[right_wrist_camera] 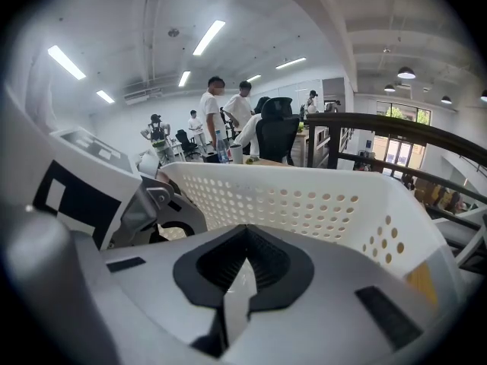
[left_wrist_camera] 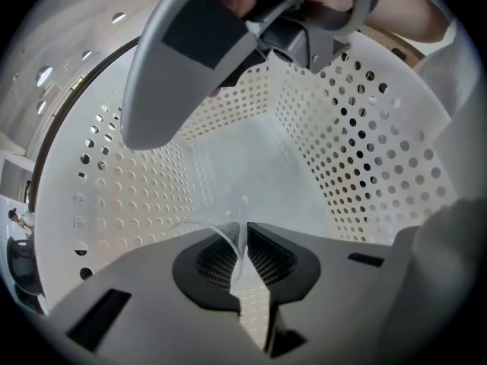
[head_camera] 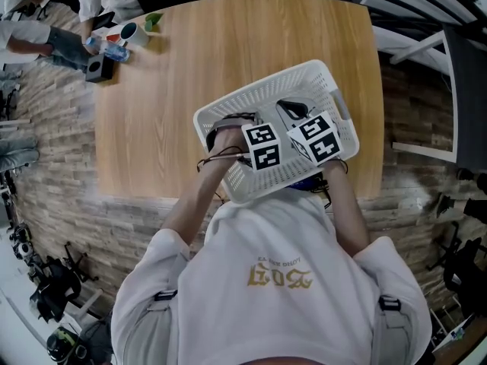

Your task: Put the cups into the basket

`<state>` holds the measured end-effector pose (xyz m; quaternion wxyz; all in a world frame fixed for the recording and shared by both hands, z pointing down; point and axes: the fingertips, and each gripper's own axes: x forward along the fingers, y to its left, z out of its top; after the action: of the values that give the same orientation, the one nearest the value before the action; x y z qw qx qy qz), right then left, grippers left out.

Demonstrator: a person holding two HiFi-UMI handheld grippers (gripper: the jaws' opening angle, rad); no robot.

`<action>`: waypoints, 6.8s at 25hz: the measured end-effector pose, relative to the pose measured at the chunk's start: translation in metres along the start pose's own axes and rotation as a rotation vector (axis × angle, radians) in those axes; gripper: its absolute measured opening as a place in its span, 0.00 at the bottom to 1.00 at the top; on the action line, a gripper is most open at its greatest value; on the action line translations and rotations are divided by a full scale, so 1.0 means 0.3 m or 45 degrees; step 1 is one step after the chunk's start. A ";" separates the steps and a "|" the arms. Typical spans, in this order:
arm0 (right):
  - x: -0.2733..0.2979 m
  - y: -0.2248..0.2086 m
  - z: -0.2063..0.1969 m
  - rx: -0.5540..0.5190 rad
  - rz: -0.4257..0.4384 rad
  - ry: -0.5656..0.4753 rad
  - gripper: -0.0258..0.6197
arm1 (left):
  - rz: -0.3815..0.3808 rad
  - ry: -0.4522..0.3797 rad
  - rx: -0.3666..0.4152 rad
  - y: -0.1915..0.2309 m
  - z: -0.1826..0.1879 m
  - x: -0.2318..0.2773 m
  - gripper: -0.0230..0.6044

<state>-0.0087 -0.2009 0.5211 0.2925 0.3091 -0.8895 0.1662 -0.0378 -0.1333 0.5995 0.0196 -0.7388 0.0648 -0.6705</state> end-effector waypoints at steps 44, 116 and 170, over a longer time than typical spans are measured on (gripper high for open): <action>-0.006 -0.033 -0.005 0.017 -0.022 -0.011 0.06 | 0.008 -0.062 -0.003 0.011 0.067 -0.029 0.12; -0.187 0.011 0.083 0.117 -0.027 -0.250 0.06 | 0.251 -0.529 -0.601 0.139 -0.006 -0.336 0.05; -0.505 0.095 0.335 0.089 -0.208 -0.798 0.05 | 0.816 -1.593 -0.912 0.187 -0.084 -0.922 0.05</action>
<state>0.0274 -0.1588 0.3457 0.0060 0.4255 -0.9023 0.0695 -0.0924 -0.1535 0.3223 0.0054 -0.8856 0.4635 -0.0302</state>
